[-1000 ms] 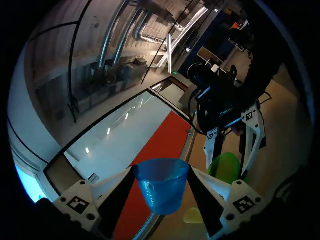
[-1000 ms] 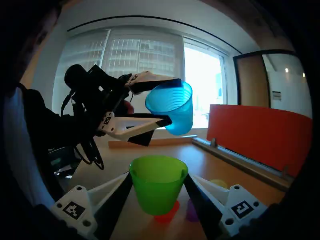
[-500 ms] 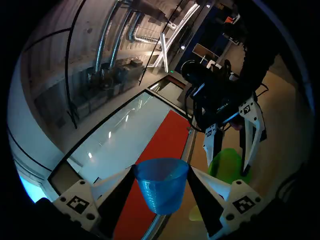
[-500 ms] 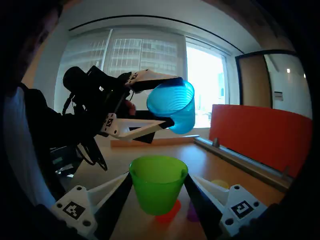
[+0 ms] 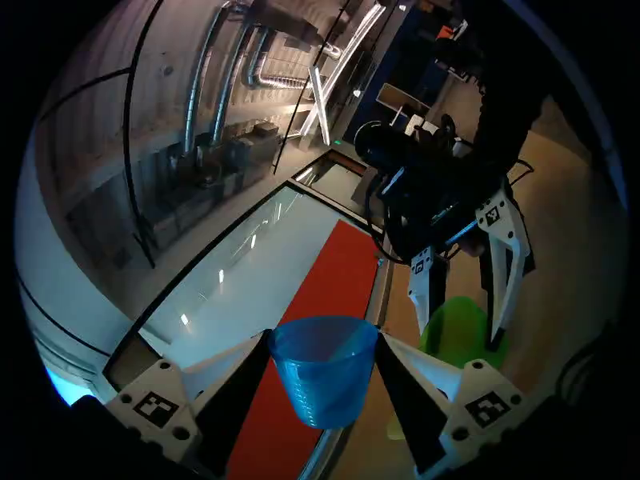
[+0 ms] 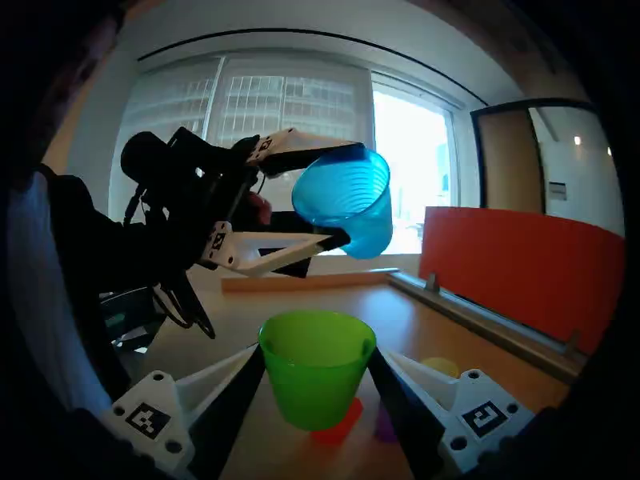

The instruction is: Pour water

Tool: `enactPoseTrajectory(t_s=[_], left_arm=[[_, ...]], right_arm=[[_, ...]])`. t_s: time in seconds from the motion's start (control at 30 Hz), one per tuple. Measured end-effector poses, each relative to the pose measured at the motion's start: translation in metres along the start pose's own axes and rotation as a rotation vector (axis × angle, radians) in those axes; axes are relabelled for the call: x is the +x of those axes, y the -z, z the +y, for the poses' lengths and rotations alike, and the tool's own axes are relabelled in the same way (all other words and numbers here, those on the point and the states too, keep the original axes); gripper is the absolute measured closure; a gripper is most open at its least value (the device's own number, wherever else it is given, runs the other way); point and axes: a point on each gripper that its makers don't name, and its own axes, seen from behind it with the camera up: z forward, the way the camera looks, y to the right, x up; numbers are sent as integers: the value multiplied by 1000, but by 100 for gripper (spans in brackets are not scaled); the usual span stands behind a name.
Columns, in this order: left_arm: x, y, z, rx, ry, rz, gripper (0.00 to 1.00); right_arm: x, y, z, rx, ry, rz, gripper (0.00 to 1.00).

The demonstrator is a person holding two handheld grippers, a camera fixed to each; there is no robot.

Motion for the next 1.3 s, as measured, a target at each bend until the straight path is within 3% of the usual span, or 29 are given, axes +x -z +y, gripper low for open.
enactPoseTrajectory(t_s=[1.3], left_arm=[[5,-10,3,-22,-113,-8,11]], right_arm=[[3,6,5,-15,3,20,9]])
